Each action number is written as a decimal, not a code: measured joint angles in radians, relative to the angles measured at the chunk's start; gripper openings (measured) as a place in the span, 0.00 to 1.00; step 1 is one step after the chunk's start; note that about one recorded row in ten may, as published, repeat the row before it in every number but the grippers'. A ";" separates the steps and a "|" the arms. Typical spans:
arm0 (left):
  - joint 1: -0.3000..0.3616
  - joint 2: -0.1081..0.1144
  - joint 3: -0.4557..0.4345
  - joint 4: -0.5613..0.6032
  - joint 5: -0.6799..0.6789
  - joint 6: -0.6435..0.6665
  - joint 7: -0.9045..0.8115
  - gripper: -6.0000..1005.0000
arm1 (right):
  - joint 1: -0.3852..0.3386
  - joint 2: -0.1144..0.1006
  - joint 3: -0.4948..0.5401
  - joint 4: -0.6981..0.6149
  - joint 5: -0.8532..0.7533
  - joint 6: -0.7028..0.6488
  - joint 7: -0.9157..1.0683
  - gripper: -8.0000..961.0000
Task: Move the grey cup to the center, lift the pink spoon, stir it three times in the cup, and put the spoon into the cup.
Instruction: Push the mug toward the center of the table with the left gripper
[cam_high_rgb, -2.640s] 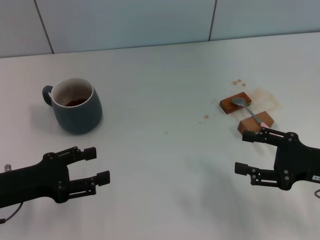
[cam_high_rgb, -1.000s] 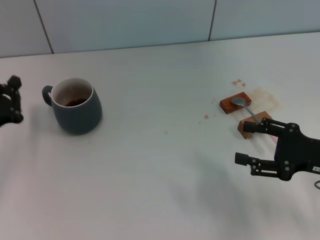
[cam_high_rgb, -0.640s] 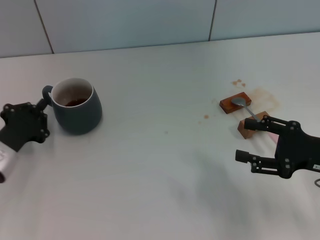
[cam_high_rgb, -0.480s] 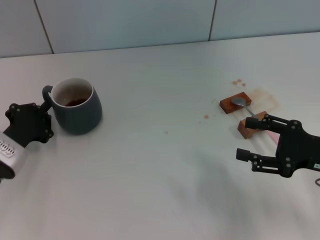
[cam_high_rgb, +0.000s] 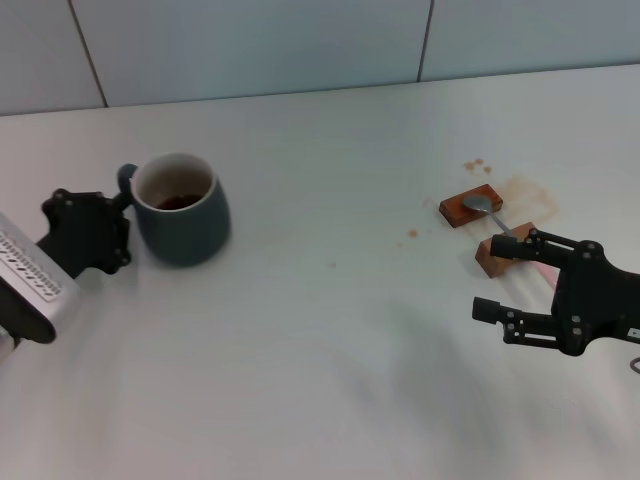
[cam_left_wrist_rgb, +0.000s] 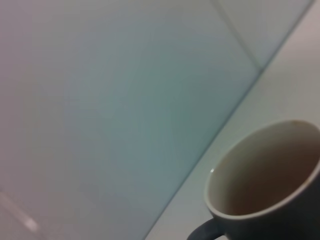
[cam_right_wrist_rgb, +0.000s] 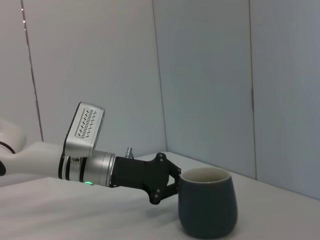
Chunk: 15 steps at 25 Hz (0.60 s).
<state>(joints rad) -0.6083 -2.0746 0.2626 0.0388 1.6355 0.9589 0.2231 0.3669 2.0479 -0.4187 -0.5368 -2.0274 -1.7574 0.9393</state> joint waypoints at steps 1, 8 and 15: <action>-0.006 0.000 0.031 0.002 0.000 0.001 0.000 0.00 | -0.001 0.000 0.000 0.000 0.000 0.000 0.001 0.83; -0.045 -0.003 0.144 -0.001 0.001 0.005 0.001 0.00 | -0.007 0.000 0.002 0.000 0.000 -0.005 0.004 0.83; -0.079 -0.005 0.207 -0.030 0.001 0.011 0.002 0.00 | -0.011 0.000 0.002 0.000 -0.001 -0.007 0.004 0.83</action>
<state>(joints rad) -0.6869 -2.0796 0.4700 0.0089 1.6368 0.9703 0.2247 0.3557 2.0478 -0.4172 -0.5368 -2.0279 -1.7640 0.9433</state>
